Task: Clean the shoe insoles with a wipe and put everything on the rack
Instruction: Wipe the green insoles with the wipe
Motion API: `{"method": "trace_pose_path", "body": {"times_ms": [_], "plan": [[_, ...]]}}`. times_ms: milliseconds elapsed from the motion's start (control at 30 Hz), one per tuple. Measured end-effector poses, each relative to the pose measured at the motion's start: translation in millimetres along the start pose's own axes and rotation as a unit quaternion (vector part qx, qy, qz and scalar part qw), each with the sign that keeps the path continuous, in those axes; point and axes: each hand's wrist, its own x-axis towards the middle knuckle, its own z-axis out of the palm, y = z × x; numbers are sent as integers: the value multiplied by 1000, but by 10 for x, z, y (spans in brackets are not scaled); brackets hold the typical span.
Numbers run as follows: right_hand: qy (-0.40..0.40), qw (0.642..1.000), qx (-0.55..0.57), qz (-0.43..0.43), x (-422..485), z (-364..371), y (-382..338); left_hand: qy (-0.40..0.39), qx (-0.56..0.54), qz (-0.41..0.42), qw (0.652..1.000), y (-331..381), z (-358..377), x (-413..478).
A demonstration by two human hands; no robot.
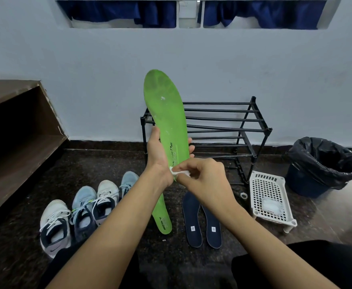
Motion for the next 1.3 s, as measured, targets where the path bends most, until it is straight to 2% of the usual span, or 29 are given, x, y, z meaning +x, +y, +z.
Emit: {"method": "trace_pose_path", "body": {"times_ms": [100,333,433,567,633,733,833,900,1133,1233,1300], "plan": [[-9,1000,17,-1,-2,-3,0,-5,0,-2,1000,9,-12,-11],[-59,989,-131,-41,38,-16,27,-9,6,-27,1000,2,12,-102],[-92,969,-226,-48,38,7,25,-3,15,-29,999,9,36,-118],[-72,943,-312,-92,-11,47,-39,1,21,-31,999,21,52,-112],[-48,956,-274,-96,-40,52,-57,-2,26,-27,999,30,38,-95],[4,992,-118,-42,-49,41,-71,-4,15,-18,1000,44,11,-56],[19,1000,11,4,-51,31,-69,-10,-2,-15,1000,37,5,-30],[10,1000,17,8,-45,9,-65,-11,-1,-17,1000,16,11,-42],[-51,986,-156,-42,-17,11,15,-11,9,-27,1000,13,26,-92],[-71,953,-290,-56,-32,71,29,-14,18,-23,999,14,50,-98],[-61,939,-327,-84,-51,81,-5,-8,9,-16,1000,15,61,-91]]}}
